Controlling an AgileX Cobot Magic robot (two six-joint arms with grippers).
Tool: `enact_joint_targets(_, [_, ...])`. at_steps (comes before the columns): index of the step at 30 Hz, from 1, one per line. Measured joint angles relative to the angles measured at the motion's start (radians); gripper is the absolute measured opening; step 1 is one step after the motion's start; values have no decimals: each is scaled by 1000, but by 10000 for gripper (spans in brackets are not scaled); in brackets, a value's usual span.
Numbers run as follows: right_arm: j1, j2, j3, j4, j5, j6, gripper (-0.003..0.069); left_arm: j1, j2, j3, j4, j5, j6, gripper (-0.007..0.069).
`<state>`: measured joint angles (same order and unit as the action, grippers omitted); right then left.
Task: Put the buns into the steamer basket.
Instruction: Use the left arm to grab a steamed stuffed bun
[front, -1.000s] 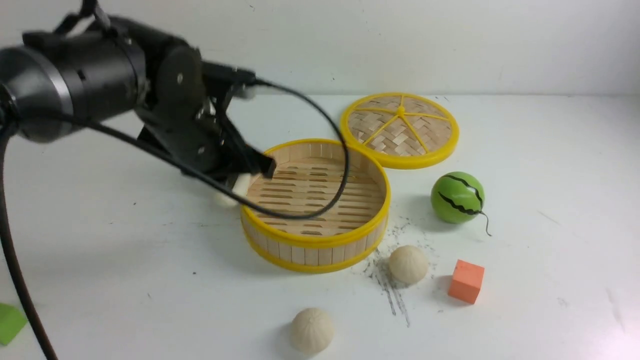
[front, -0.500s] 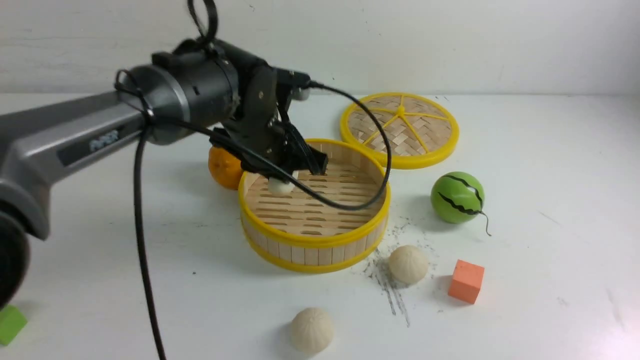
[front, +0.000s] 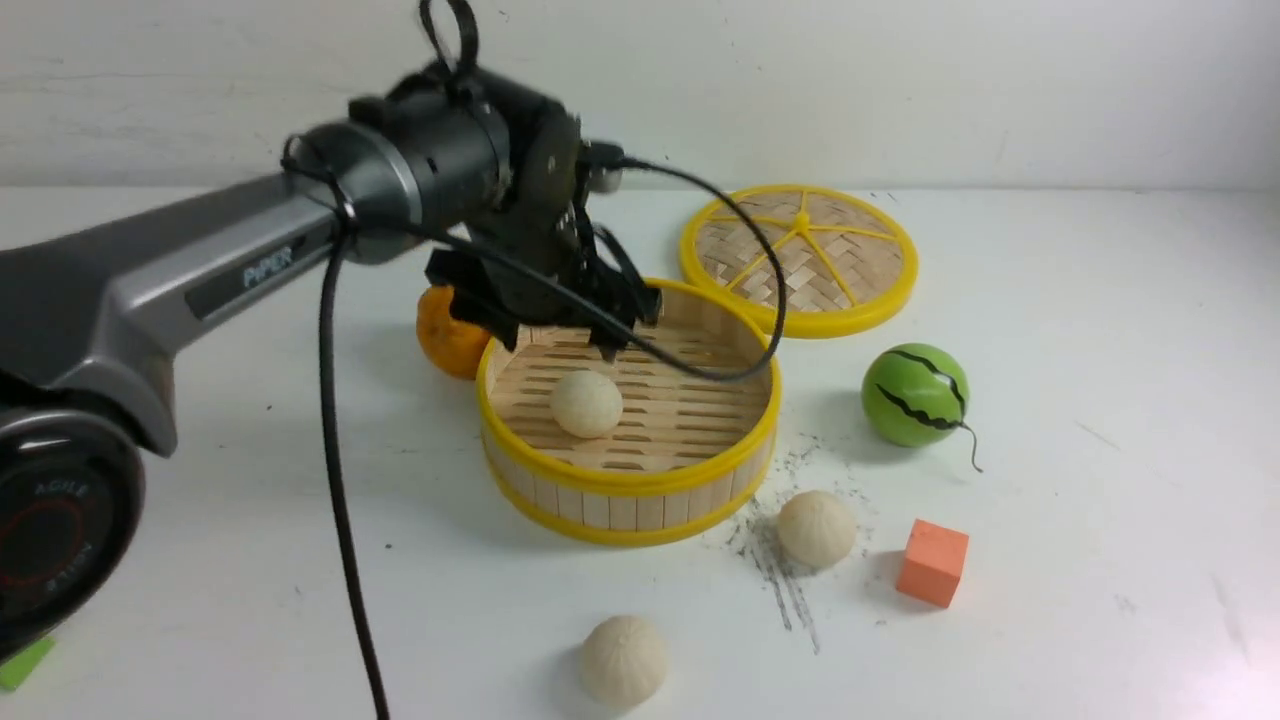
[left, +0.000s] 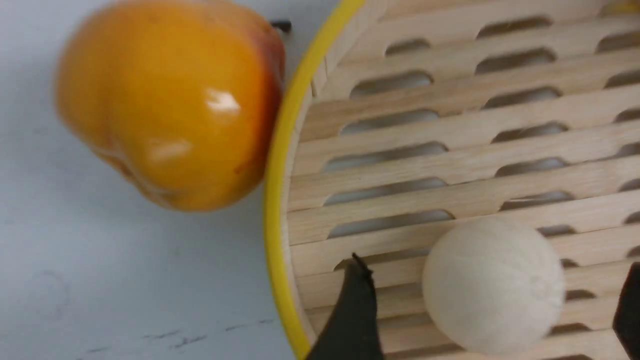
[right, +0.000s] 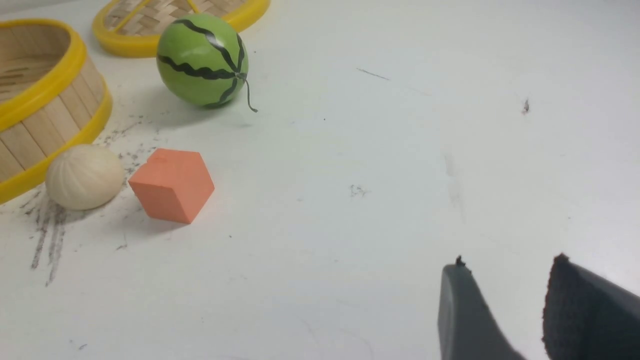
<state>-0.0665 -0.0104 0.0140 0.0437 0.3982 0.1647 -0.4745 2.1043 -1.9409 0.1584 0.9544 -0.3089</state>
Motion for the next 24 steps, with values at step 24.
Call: enact_joint_targets(24, [0,0,0,0,0,0,242,-304,-320,319,-65,275,-9,520])
